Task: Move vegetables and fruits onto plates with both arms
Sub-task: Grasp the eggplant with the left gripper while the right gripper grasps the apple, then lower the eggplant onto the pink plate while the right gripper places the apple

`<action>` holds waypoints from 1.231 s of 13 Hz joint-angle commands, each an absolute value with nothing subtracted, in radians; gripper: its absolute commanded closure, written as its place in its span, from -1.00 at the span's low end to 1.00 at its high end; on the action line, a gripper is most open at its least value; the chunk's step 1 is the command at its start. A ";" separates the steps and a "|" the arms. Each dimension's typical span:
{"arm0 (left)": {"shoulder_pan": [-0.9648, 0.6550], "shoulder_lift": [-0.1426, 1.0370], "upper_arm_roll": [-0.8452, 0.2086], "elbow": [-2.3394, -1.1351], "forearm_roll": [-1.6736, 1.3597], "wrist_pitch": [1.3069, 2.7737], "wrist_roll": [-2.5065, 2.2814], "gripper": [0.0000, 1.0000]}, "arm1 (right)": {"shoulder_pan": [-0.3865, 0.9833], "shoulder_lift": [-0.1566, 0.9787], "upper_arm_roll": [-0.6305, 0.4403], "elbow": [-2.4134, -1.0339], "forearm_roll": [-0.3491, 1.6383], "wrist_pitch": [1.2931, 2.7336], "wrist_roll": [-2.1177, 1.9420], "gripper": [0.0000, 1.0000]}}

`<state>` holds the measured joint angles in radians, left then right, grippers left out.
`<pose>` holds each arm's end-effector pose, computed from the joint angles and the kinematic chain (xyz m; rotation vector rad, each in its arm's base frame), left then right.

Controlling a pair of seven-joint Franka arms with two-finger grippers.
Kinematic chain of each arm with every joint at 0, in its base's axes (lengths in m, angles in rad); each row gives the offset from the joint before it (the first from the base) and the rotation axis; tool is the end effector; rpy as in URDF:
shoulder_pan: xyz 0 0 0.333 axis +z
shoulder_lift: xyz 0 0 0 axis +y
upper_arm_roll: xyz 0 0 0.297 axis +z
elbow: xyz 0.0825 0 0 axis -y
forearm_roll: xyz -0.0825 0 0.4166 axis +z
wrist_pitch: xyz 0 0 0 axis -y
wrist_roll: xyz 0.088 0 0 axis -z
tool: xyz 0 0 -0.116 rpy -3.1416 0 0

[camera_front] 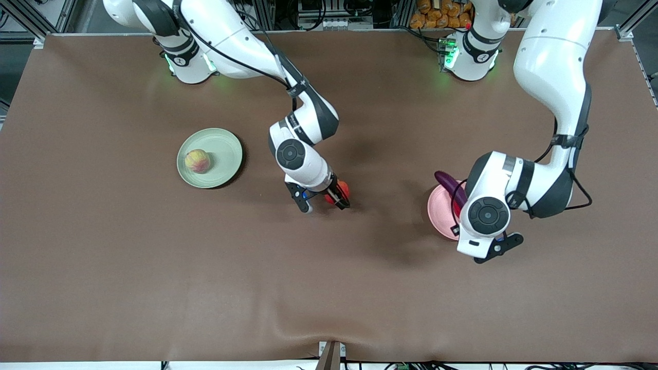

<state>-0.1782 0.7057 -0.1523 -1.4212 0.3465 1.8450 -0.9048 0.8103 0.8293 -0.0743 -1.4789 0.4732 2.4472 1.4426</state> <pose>0.6835 -0.1871 0.2259 -2.7340 -0.6351 0.1341 0.5429 0.5066 0.1527 -2.5090 1.4078 0.2564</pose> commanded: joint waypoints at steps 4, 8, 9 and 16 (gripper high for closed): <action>-0.175 0.778 -0.155 -1.399 0.360 1.887 -0.890 1.00 | 0.769 0.804 -0.086 -1.453 0.483 2.393 1.436 1.00; -0.179 0.808 -0.155 -1.401 0.365 1.928 -0.890 1.00 | 0.593 0.669 -0.095 -1.459 0.469 1.847 1.087 1.00; -0.181 0.811 -0.155 -1.401 0.365 1.928 -0.890 1.00 | 0.548 0.631 -0.107 -1.471 0.447 1.736 1.001 1.00; -0.184 0.807 -0.155 -1.399 0.365 1.930 -0.891 -1.00 | 0.440 0.295 -0.123 -2.012 0.227 1.770 0.698 1.00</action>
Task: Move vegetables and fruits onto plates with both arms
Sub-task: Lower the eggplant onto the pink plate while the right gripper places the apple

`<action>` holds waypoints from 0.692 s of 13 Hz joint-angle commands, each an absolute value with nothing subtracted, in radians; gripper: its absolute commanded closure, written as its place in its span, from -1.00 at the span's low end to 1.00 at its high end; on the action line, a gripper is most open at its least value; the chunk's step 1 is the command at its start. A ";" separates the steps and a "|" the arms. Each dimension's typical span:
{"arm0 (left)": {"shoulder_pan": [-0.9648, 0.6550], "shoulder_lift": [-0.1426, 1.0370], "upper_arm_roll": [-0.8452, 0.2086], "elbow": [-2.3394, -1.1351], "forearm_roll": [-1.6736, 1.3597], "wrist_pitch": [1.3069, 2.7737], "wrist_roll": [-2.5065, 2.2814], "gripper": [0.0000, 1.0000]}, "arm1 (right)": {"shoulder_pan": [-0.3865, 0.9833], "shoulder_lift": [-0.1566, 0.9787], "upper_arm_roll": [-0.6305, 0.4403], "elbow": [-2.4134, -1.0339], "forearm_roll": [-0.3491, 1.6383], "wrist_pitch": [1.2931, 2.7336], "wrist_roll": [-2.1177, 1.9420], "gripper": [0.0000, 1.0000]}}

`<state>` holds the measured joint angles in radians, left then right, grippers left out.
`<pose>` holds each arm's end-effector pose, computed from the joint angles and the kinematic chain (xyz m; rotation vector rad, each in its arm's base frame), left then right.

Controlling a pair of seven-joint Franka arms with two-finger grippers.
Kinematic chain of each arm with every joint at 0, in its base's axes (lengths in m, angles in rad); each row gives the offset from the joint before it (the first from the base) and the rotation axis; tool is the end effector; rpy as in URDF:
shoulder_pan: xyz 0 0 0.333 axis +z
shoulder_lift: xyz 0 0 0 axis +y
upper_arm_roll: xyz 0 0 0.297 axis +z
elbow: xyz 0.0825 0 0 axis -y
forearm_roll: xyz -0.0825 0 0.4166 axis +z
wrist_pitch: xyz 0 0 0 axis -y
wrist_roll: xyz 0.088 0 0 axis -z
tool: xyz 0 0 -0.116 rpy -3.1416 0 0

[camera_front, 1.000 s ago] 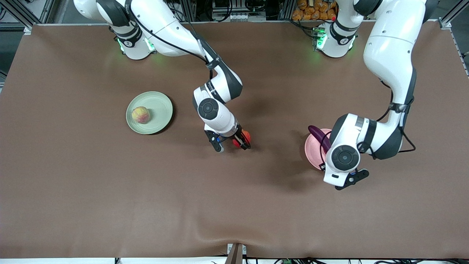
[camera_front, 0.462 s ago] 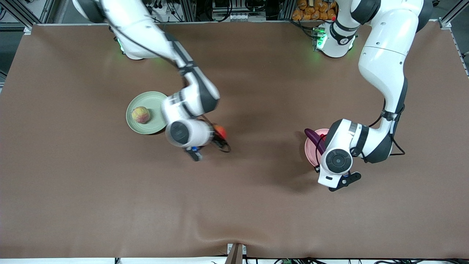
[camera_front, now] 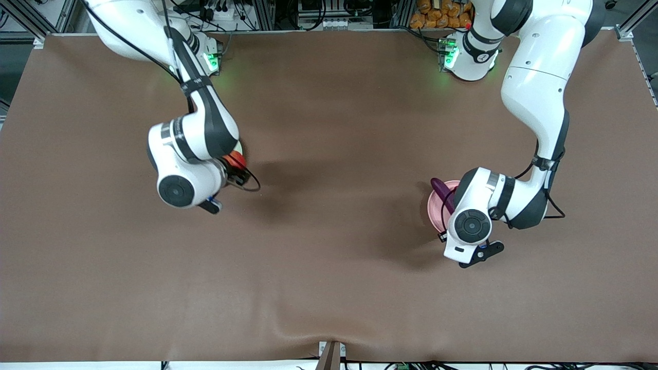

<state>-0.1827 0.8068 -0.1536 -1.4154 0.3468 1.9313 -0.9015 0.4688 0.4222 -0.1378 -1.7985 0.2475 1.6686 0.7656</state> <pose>0.6804 -0.1948 0.1615 -2.7591 -0.5992 0.1644 0.5532 0.2199 0.2422 2.7925 -0.7608 -0.8256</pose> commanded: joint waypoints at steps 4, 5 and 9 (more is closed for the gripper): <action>-0.184 0.801 -0.155 -1.391 0.365 1.928 -0.897 -1.00 | 0.392 0.287 -0.133 -2.154 0.216 1.940 0.576 1.00; -0.184 0.798 -0.155 -1.391 0.365 1.928 -0.903 -1.00 | 0.358 0.291 -0.132 -2.163 0.218 1.936 0.524 1.00; -0.183 0.733 -0.155 -1.390 0.364 1.925 -0.902 -1.00 | 0.357 0.307 -0.130 -2.169 0.244 1.988 0.522 0.54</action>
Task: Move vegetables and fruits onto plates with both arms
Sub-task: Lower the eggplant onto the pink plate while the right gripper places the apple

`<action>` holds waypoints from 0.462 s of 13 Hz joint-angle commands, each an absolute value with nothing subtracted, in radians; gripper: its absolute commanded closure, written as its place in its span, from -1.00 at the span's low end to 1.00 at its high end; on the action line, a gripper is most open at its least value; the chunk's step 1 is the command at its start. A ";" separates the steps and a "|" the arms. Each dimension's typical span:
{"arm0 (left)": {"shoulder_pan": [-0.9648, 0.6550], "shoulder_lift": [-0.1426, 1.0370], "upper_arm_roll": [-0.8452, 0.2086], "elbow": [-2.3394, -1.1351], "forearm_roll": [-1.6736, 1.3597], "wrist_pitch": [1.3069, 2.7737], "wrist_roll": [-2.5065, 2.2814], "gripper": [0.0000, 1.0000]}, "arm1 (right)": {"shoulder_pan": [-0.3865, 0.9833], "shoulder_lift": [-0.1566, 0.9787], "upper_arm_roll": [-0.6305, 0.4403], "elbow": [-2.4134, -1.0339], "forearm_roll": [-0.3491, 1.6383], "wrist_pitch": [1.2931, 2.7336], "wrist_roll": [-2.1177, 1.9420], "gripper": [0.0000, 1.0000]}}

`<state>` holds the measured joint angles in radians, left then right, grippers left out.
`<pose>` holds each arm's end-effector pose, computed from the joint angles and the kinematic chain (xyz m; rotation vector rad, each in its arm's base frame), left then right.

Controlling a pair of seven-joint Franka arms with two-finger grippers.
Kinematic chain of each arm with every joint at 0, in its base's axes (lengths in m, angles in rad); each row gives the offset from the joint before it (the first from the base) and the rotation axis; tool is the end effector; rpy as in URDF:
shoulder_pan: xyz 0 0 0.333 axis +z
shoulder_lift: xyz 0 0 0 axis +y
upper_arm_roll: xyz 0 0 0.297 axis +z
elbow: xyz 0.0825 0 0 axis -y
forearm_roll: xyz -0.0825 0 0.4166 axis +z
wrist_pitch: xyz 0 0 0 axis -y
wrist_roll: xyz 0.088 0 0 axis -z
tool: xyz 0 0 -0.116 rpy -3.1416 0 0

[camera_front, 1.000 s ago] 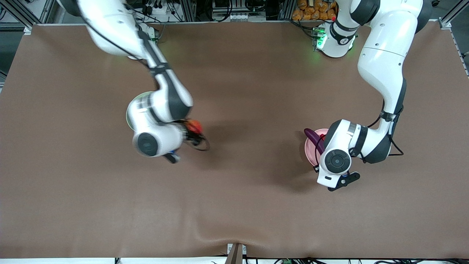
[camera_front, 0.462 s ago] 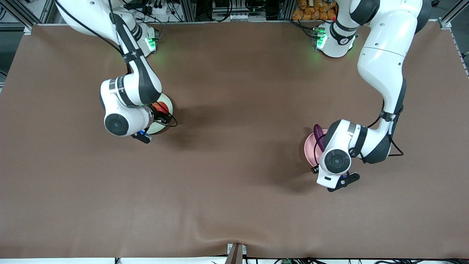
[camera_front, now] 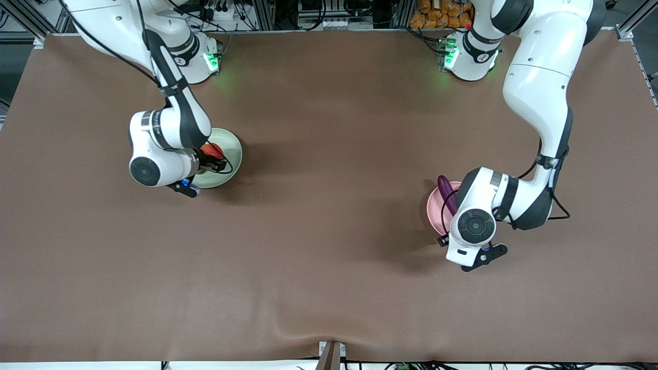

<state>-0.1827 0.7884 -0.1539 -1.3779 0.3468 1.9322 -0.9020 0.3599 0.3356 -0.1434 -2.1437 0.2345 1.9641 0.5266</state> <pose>0.6947 -0.1971 0.1913 -2.7845 -0.6203 0.0949 0.5034 0.1244 0.1664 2.9058 -0.6820 -0.7980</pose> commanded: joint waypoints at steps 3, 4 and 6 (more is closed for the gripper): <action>-0.166 0.651 -0.163 -1.391 0.356 1.916 -0.896 -1.00 | 0.364 0.307 -0.130 -2.132 0.256 1.973 0.537 -1.00; -0.164 0.615 -0.164 -1.399 0.351 1.908 -0.896 -1.00 | 0.364 0.307 -0.130 -2.088 0.256 1.927 0.560 -1.00; -0.163 0.560 -0.167 -1.401 0.328 1.847 -0.865 -1.00 | 0.373 0.311 -0.129 -1.931 0.256 1.785 0.568 -1.00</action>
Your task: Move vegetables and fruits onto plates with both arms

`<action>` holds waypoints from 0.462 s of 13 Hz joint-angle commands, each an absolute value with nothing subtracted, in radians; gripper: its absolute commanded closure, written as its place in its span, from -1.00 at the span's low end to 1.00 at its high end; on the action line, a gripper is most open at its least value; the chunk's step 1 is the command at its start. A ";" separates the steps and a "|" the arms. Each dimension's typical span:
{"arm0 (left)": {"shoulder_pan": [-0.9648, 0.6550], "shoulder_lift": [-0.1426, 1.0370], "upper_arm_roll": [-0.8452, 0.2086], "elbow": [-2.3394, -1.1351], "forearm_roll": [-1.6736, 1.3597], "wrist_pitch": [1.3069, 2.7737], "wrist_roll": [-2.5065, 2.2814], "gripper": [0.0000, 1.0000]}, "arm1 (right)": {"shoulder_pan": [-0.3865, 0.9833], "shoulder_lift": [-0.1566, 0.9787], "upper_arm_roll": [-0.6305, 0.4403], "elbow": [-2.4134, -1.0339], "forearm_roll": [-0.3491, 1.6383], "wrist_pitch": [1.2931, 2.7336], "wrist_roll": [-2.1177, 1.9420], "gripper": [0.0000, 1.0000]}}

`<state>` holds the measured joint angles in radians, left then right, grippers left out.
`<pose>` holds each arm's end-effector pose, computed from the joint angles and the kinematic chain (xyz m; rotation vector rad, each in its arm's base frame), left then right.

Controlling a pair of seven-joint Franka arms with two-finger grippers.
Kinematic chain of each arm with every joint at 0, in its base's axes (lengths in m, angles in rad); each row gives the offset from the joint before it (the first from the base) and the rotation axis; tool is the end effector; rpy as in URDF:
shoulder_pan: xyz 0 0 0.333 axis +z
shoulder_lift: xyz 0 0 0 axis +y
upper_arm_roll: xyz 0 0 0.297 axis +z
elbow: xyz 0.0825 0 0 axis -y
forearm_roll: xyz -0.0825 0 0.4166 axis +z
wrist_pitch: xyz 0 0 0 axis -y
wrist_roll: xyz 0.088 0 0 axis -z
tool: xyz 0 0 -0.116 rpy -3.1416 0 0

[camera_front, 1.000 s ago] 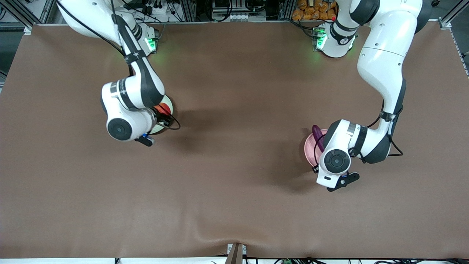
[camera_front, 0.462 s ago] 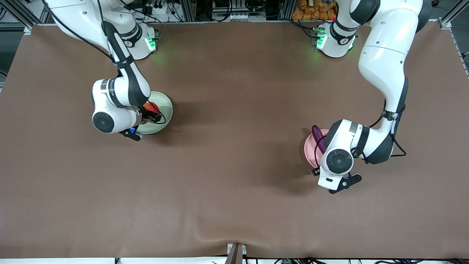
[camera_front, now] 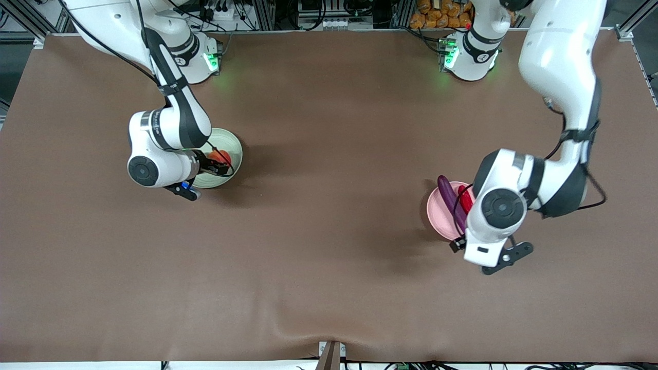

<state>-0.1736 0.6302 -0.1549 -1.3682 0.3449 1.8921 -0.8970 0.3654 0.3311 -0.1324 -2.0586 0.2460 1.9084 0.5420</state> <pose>0.7074 -0.1913 0.3081 -2.8186 -0.6716 -0.0764 0.5269 0.1432 0.1980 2.9421 -0.6742 -0.7708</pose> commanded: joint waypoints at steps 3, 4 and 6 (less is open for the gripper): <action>-0.128 0.447 -0.169 -1.445 0.249 1.769 -0.723 -1.00 | 0.356 0.377 -0.130 -1.615 0.236 1.638 0.560 -1.00; -0.114 0.401 -0.167 -1.472 0.230 1.735 -0.665 -1.00 | 0.341 0.388 -0.130 -1.538 0.224 1.634 0.546 -1.00; -0.098 0.318 -0.167 -1.500 0.226 1.669 -0.525 -1.00 | 0.321 0.402 -0.129 -1.424 0.139 1.577 0.543 -1.00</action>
